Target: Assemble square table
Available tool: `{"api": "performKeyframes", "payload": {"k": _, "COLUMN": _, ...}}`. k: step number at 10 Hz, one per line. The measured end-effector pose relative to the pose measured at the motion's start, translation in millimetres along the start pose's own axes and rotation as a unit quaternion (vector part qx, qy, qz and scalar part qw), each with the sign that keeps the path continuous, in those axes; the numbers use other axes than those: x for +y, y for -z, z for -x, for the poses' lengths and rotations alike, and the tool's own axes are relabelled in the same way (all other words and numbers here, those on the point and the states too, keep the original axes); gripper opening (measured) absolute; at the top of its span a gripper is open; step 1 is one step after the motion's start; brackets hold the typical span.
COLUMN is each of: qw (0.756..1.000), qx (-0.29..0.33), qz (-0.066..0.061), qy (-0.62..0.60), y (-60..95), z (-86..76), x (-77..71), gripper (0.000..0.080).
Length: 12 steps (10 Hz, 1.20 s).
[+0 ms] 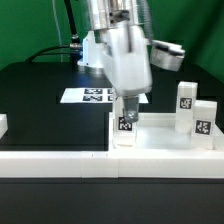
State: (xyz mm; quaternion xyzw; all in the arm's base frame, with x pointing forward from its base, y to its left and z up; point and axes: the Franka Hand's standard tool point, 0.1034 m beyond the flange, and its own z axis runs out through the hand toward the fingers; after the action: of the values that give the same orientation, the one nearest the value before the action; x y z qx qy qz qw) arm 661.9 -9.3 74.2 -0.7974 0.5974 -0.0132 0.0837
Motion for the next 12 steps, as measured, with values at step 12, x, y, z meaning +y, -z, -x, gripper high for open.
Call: {"api": "performKeyframes", "payload": {"k": 12, "qw": 0.951, "qx": 0.04, "qz": 0.008, "qy": 0.305, "y": 4.2, "z": -7.7, "x": -7.1, "gripper": 0.0383}}
